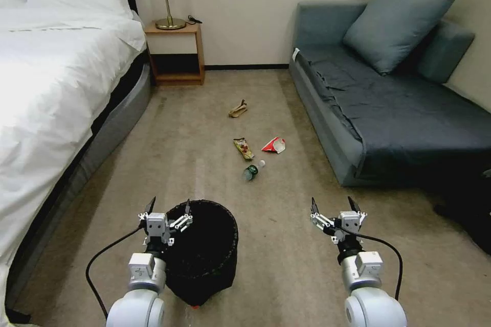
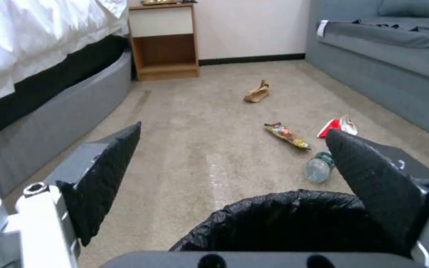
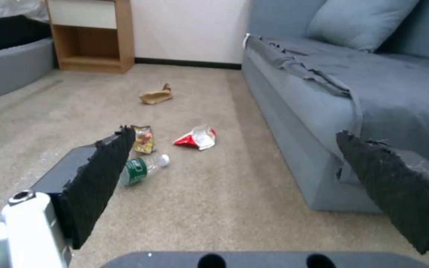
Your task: Pick up the trash bin, then pick up the garbage on the floor and place it into the trash bin.
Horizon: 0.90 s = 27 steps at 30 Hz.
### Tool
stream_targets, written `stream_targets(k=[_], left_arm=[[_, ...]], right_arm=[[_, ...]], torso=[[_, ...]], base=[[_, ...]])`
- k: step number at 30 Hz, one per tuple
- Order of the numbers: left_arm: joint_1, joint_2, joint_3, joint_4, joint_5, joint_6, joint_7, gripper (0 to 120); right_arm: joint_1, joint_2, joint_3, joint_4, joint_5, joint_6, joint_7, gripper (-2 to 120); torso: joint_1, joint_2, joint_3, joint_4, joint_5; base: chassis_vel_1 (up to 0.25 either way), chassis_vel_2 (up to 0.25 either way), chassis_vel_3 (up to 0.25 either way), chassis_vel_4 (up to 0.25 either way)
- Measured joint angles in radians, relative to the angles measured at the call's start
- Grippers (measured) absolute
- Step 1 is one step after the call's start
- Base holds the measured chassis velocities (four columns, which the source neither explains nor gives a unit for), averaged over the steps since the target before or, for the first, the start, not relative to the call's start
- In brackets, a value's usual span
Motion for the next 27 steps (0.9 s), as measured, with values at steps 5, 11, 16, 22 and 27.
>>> stream_targets(k=[5, 11, 16, 22, 27], left_arm=[[0.000, 0.000, 0.000, 0.000, 0.000, 0.000, 0.000, 100], [0.000, 0.000, 0.000, 0.000, 0.000, 0.000, 0.000, 100], [0.000, 0.000, 0.000, 0.000, 0.000, 0.000, 0.000, 100], [0.000, 0.000, 0.000, 0.000, 0.000, 0.000, 0.000, 100], [0.000, 0.000, 0.000, 0.000, 0.000, 0.000, 0.000, 100]], right_arm=[[0.000, 0.000, 0.000, 0.000, 0.000, 0.000, 0.000, 100], [0.000, 0.000, 0.000, 0.000, 0.000, 0.000, 0.000, 100], [0.000, 0.000, 0.000, 0.000, 0.000, 0.000, 0.000, 100], [0.000, 0.000, 0.000, 0.000, 0.000, 0.000, 0.000, 100], [0.000, 0.000, 0.000, 0.000, 0.000, 0.000, 0.000, 100]], torso=[[0.000, 0.000, 0.000, -0.0001, 0.0000], [0.000, 0.000, 0.000, -0.0001, 0.0000], [0.000, 0.000, 0.000, 0.0000, 0.0000], [0.000, 0.000, 0.000, 0.0000, 0.0000], [0.000, 0.000, 0.000, 0.0000, 0.0000]], base=[[0.000, 0.000, 0.000, 0.000], [0.000, 0.000, 0.000, 0.000], [0.000, 0.000, 0.000, 0.000], [0.000, 0.000, 0.000, 0.000], [0.000, 0.000, 0.000, 0.000]])
